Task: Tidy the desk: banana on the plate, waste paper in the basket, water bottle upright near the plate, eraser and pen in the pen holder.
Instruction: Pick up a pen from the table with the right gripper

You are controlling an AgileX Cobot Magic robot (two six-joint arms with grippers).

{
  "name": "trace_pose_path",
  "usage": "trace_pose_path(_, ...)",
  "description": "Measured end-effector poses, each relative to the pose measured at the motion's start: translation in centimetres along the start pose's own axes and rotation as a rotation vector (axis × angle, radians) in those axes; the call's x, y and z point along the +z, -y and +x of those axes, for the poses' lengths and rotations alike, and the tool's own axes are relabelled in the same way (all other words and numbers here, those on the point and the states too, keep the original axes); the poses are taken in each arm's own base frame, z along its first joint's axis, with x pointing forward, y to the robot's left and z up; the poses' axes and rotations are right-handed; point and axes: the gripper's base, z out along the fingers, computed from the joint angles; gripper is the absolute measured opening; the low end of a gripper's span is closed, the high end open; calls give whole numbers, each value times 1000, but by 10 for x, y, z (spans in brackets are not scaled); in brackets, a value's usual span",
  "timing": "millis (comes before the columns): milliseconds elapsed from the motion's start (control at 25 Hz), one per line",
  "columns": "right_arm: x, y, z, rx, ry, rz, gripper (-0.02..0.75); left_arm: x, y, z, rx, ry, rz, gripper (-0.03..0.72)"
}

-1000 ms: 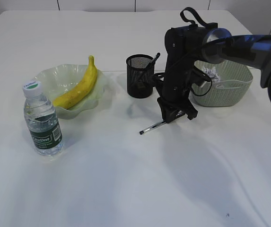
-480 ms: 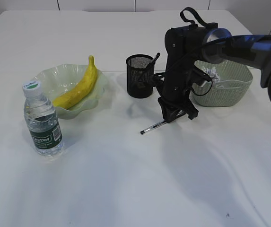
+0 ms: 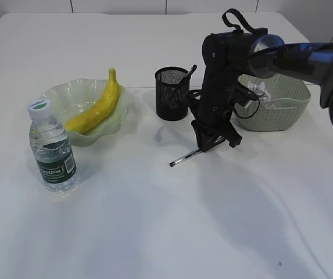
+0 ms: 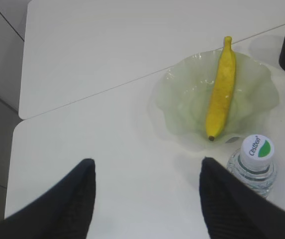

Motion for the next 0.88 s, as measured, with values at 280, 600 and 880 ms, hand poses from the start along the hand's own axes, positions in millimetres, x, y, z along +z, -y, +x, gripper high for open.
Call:
trace_pose_path(280,0,0,0,-17,-2,-1,47,0,0,0,1,0,-1,465)
trace_pose_path(600,-4,-3,0,-32,2,-17,47,0,0,0,1,0,-1,465)
trace_pose_path(880,-12,-8,-1,-65,12,-53,46,0,0,0,1,0,-1,465)
